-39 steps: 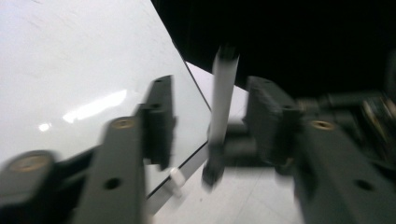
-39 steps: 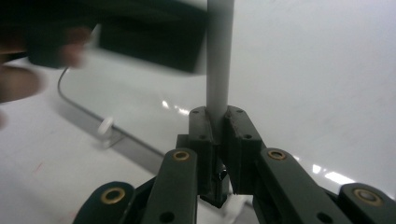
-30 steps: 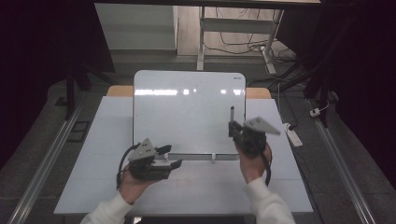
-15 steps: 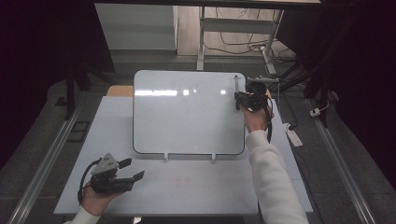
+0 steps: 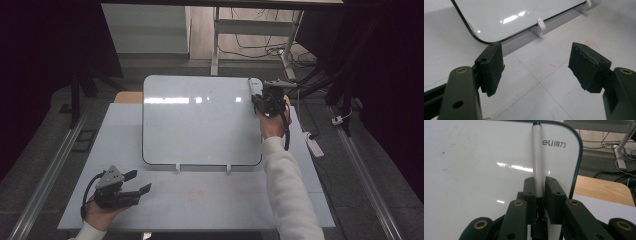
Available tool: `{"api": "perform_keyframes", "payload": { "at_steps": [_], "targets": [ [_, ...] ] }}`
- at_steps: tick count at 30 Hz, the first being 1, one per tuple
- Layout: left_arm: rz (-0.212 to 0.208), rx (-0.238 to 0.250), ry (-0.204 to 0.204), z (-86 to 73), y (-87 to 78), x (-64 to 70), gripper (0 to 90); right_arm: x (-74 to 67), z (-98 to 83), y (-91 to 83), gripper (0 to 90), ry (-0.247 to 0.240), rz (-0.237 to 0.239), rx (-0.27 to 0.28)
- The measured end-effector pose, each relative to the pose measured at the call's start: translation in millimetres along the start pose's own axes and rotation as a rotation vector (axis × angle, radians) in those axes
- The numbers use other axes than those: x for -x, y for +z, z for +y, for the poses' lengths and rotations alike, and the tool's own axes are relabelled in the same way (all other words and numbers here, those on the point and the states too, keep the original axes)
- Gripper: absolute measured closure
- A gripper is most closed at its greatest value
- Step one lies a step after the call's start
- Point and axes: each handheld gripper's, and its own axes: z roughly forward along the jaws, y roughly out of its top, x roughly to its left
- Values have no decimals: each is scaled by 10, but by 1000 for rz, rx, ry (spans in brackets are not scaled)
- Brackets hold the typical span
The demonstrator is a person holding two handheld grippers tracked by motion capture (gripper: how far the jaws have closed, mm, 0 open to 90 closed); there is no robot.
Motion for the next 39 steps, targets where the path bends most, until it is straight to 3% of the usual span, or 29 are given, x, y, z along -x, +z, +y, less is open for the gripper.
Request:
{"api": "perform_keyframes", "payload": {
  "at_steps": [3,8,13,18,24,28,31,35,39],
  "targets": [
    [4,5,-2,-7,-8,-6,288,11,-5,1,792,-2,2,5],
    [6,9,-5,-18,-19,-24,289,12,-12,-68,660,-30,12,36],
    [7,4,-3,-37,-24,-55,288,15,-101,-330,562,-91,69,88],
    [-3,-4,2,-56,-23,-105,269,25,-461,-704,498,-143,189,113],
    [-24,-27,-10,-59,12,-149,234,-4,-1174,-1035,460,-195,328,110],
    [-35,-39,0,-44,41,-146,212,8,-1553,-1191,452,-222,355,102],
    [-38,-38,14,-24,58,-133,203,37,-1724,-1234,449,-220,383,86],
    [-43,-32,26,-4,64,-122,199,96,-1881,-1233,446,-208,396,67],
    [-44,-26,27,6,69,-130,191,128,-1926,-1214,442,-202,398,58]
  ]
}}
